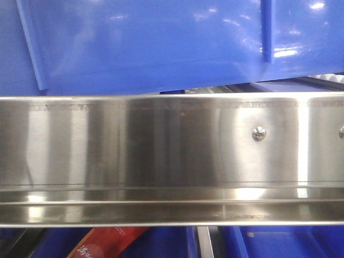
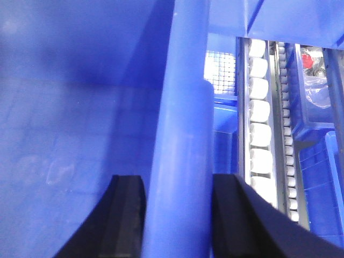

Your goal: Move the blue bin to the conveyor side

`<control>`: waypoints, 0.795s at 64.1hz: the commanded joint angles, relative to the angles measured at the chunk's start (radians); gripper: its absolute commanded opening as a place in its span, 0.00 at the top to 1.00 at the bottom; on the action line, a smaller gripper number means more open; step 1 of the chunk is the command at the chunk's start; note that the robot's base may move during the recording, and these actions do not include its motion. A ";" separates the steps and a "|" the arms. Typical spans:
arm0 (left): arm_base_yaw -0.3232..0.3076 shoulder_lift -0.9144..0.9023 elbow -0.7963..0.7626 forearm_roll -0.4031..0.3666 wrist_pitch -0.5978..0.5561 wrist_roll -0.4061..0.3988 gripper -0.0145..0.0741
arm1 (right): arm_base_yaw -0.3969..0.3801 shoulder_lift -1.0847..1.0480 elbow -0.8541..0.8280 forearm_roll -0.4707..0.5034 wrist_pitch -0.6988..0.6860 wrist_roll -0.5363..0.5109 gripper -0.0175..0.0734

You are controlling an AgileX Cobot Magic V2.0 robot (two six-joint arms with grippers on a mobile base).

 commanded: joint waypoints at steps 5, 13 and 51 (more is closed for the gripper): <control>-0.001 0.075 -0.104 -0.002 0.100 -0.072 0.56 | 0.001 -0.001 0.002 -0.014 -0.010 -0.004 0.89; -0.001 0.131 -0.147 0.000 0.171 -0.121 0.56 | 0.001 -0.001 0.002 -0.012 -0.010 -0.004 0.89; -0.001 0.262 -0.151 0.063 0.272 -0.166 0.41 | 0.001 -0.001 0.002 -0.004 -0.010 -0.004 0.89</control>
